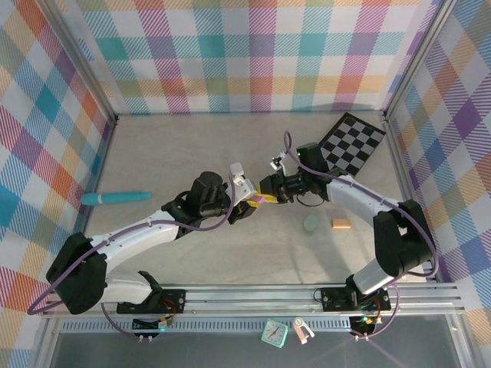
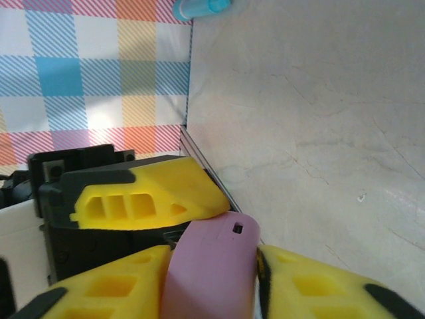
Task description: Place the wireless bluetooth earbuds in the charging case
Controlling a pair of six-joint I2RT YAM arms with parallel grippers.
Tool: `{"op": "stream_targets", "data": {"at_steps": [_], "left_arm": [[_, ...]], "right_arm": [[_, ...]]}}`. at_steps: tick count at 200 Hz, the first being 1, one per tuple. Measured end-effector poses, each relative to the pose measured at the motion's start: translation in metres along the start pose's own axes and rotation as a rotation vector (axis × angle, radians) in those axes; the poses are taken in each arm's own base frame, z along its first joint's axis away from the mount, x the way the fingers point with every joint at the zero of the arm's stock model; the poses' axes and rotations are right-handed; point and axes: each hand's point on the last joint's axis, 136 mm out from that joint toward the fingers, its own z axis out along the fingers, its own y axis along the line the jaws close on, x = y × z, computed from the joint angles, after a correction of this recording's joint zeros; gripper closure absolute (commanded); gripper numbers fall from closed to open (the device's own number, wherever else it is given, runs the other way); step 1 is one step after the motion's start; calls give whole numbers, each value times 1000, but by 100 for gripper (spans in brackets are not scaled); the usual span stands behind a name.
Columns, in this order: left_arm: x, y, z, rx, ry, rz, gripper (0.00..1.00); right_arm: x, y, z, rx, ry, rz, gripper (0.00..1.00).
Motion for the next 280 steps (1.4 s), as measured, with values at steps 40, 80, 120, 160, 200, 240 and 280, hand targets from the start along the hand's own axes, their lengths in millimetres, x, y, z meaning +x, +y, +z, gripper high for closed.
{"op": "stream_targets", "data": {"at_steps": [40,80,120,160,200,240,280], "left_arm": [[2,3,1,-19,7,7,53],[-4,7,-8,-68,-71,1,0],[-26,24,-41,-218,-312,-57,0],[-42,20,-58,-227,-481,-42,4],[-72,13,-73,-197,-638,4,10],[-76,12,-64,-172,-687,15,17],[-84,15,-69,-147,-743,26,20]], "right_arm": [[-3,-2,1,16,-13,-1,81],[-6,9,-3,-1,-35,-3,82],[-15,41,-19,-97,-84,-36,82],[-20,61,-28,-200,-125,-4,82],[-22,81,-35,-302,-157,33,82],[-20,114,-38,-398,-164,3,82],[-18,129,-29,-446,-128,4,83]]}}
